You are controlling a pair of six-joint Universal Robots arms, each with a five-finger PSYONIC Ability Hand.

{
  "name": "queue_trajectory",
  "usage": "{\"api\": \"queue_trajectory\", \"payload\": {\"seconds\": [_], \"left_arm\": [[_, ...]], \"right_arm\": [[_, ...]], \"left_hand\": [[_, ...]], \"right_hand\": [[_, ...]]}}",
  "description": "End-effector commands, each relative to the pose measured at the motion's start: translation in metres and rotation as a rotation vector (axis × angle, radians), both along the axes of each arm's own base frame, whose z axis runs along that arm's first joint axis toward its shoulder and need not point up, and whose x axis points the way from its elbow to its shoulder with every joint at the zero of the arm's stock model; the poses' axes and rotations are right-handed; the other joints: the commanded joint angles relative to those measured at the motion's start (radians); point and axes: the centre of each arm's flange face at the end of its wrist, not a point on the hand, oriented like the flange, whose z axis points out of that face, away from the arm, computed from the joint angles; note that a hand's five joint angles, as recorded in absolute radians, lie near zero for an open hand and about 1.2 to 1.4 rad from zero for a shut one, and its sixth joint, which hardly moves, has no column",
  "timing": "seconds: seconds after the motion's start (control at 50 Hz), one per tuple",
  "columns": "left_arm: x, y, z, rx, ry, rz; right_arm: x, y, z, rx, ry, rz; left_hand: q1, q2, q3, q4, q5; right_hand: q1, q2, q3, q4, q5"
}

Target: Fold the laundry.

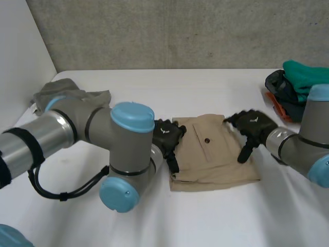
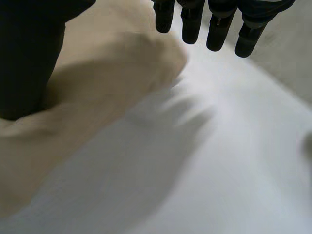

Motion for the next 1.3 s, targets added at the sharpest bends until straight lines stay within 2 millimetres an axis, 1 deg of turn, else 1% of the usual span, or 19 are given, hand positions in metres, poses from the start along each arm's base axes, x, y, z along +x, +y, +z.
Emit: {"api": "queue_trajectory", "payload": {"seconds": [0.02, 0.1, 0.12, 0.16, 0.2, 0.28, 0.34, 0.42, 0.62, 0.86, 0.94, 0.98, 1.02, 1.04, 1.06, 1.1, 1.2, 1.28, 1.3], "left_arm": [[-0.005, 0.002, 0.064, -0.095, 0.135, -0.126], [-0.003, -0.005, 0.104, -0.157, 0.232, -0.203], [-0.003, -0.006, 0.112, -0.168, 0.249, -0.218], [-0.004, -0.006, 0.128, -0.186, 0.294, -0.277], [-0.005, -0.005, 0.137, -0.186, 0.325, -0.318], [-0.01, 0.005, 0.147, -0.133, 0.372, -0.442], [-0.011, 0.012, 0.148, -0.079, 0.386, -0.518], [-0.013, 0.017, 0.145, -0.044, 0.392, -0.561], [-0.014, 0.021, 0.138, -0.027, 0.383, -0.561], [-0.013, 0.02, 0.135, -0.018, 0.377, -0.557], [-0.012, 0.02, 0.136, -0.02, 0.377, -0.556], [-0.012, 0.019, 0.135, -0.019, 0.377, -0.554], [-0.011, 0.019, 0.137, -0.024, 0.379, -0.553], [-0.011, 0.019, 0.137, -0.024, 0.379, -0.553], [-0.011, 0.019, 0.138, -0.025, 0.379, -0.552], [-0.01, 0.018, 0.14, -0.03, 0.381, -0.55], [-0.008, 0.016, 0.142, -0.038, 0.383, -0.545], [-0.003, 0.014, 0.158, -0.083, 0.401, -0.538], [0.0, 0.014, 0.169, -0.111, 0.414, -0.534]], "right_arm": [[0.004, 0.028, 0.048, -0.183, -0.039, 0.024], [0.015, 0.06, 0.048, -0.224, -0.037, 0.081], [0.017, 0.074, 0.042, -0.229, -0.028, 0.1], [0.018, 0.087, 0.033, -0.222, -0.018, 0.117], [0.019, 0.106, 0.02, -0.192, -0.013, 0.142], [0.021, 0.129, -0.002, -0.134, -0.006, 0.178], [0.024, 0.131, -0.014, -0.155, -0.016, 0.186], [0.027, 0.123, -0.035, -0.185, -0.014, 0.189], [0.038, 0.096, -0.058, -0.277, -0.032, 0.183], [0.049, 0.067, -0.05, -0.411, -0.054, 0.152], [0.052, 0.06, -0.049, -0.428, -0.06, 0.151], [0.054, 0.057, -0.046, -0.44, -0.067, 0.157], [0.056, 0.054, -0.043, -0.456, -0.079, 0.158], [0.058, 0.05, -0.04, -0.466, -0.09, 0.155], [0.059, 0.047, -0.037, -0.478, -0.094, 0.152], [0.061, 0.041, -0.03, -0.505, -0.101, 0.148], [0.065, 0.011, 0.005, -0.62, -0.138, 0.106], [0.069, -0.01, 0.039, -0.726, -0.173, 0.058], [0.069, -0.014, 0.047, -0.749, -0.182, 0.049]], "left_hand": [[0.007, -0.014, -0.018, -0.007, -0.031], [0.01, -0.011, -0.015, -0.004, -0.028], [0.013, -0.008, -0.012, -0.001, -0.025], [0.013, -0.008, -0.012, -0.001, -0.025], [0.016, -0.005, -0.009, 0.002, -0.022], [0.025, 0.004, 0.0, 0.011, -0.013], [0.025, 0.004, 0.0, 0.011, -0.013], [0.028, 0.007, 0.003, 0.014, -0.01], [0.025, 0.004, 0.0, 0.011, -0.013], [0.022, 0.001, -0.003, 0.008, -0.016], [0.019, -0.002, -0.006, 0.005, -0.019], [0.019, -0.002, -0.006, 0.005, -0.019], [0.019, -0.002, -0.006, 0.005, -0.019], [0.019, -0.002, -0.006, 0.005, -0.019], [0.019, -0.002, -0.006, 0.005, -0.019], [0.016, -0.005, -0.009, 0.002, -0.022], [0.016, -0.005, -0.009, 0.002, -0.022], [0.016, -0.005, -0.009, 0.002, -0.022], [0.016, -0.005, -0.009, 0.002, -0.022]], "right_hand": [[0.007, -0.009, -0.036, -0.039, -0.05], [0.007, -0.009, -0.036, -0.039, -0.05], [0.007, -0.009, -0.036, -0.039, -0.05], [0.007, -0.009, -0.036, -0.039, -0.05], [0.007, -0.009, -0.036, -0.039, -0.05], [0.007, -0.009, -0.036, -0.039, -0.05], [0.007, -0.009, -0.036, -0.039, -0.05], [0.007, -0.009, -0.036, -0.039, -0.05], [0.007, -0.009, -0.036, -0.039, -0.05], [0.041, 0.024, -0.002, -0.005, -0.017], [0.211, 0.194, 0.168, 0.165, 0.153], [0.462, 0.446, 0.42, 0.417, 0.405], [0.77, 0.754, 0.728, 0.724, 0.713], [1.118, 1.101, 1.075, 1.072, 1.06], [1.228, 1.211, 1.185, 1.182, 1.17], [1.229, 1.213, 1.186, 1.183, 1.171], [1.229, 1.213, 1.186, 1.183, 1.171], [1.229, 1.213, 1.186, 1.183, 1.171], [1.229, 1.213, 1.186, 1.183, 1.171]]}}
